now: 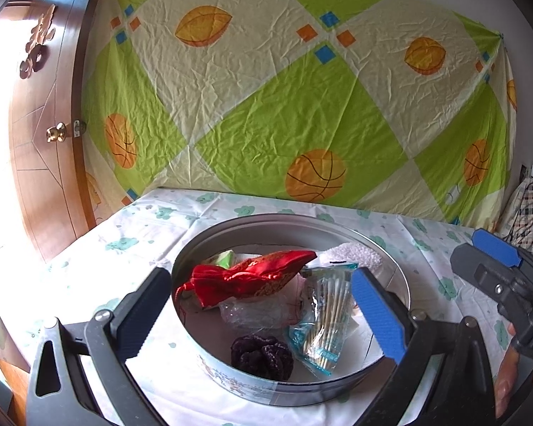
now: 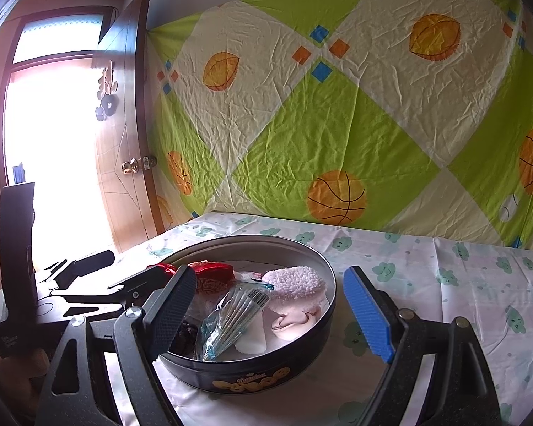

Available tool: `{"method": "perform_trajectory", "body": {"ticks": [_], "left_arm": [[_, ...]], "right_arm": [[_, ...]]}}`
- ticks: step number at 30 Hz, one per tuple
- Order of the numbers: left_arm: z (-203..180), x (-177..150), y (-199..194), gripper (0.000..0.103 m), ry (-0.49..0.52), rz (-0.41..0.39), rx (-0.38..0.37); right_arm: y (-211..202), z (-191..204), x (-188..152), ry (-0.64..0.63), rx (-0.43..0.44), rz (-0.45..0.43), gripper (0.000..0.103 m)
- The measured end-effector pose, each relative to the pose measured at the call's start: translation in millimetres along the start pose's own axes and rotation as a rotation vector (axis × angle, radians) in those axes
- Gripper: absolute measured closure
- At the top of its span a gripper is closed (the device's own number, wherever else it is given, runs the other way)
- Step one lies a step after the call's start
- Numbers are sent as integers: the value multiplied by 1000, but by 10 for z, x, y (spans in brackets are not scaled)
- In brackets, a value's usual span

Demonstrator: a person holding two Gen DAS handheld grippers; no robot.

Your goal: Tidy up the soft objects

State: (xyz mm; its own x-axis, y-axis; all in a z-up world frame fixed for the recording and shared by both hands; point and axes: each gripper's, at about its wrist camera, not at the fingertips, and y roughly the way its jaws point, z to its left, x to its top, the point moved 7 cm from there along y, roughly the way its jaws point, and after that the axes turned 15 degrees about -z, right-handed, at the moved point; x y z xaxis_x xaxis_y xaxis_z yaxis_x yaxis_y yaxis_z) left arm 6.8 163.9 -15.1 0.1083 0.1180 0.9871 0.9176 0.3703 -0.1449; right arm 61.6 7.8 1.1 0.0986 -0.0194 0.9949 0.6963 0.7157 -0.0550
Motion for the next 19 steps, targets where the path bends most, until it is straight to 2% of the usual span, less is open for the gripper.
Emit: {"method": "perform_trajectory", "body": {"ticks": [9,19], "left_arm": [[53,-61,48,1,1,17,7],[25,-56,19,1,29,0,1]], "right_arm": [[44,23,-39,-4,5,14,16],[57,13,-72,5,7,23,16]]}}
